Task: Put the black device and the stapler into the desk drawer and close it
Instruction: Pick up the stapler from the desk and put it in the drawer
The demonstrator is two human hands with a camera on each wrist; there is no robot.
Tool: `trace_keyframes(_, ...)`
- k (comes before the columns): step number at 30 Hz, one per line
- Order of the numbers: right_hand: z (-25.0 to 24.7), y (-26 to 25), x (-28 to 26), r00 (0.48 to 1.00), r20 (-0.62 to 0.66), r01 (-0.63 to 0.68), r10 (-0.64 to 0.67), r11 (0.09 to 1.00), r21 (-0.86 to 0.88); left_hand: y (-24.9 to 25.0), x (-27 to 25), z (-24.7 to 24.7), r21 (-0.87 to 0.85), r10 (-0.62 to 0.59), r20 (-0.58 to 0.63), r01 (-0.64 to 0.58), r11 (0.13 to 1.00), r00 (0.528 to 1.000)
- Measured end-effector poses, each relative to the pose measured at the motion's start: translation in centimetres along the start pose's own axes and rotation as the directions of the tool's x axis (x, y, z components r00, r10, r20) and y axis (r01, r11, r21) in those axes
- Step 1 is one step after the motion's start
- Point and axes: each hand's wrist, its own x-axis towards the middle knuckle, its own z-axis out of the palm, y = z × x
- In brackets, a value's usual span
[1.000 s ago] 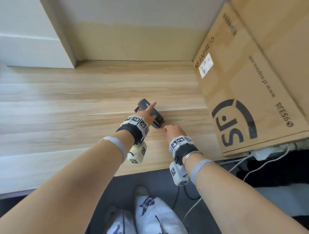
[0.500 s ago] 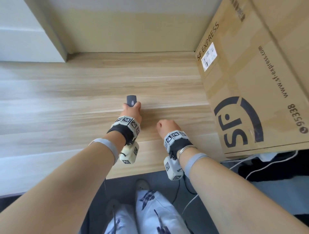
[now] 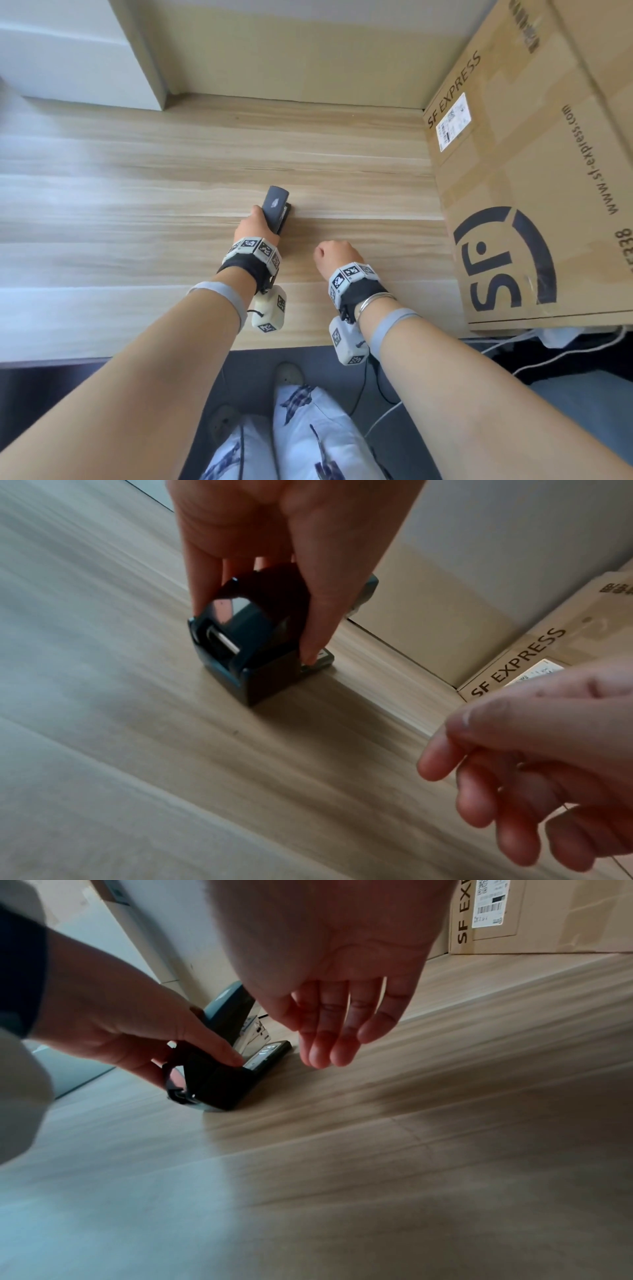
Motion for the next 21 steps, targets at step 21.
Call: trace_keyframes(21, 10.4, -16.4, -8.3, 0.937, 0.156, 0.33, -0.314, 0.939, -0.092, -20.7, -9.1, -11.4, -0.109, -0.119, -0.146, 0.103, 0.989, 0.982)
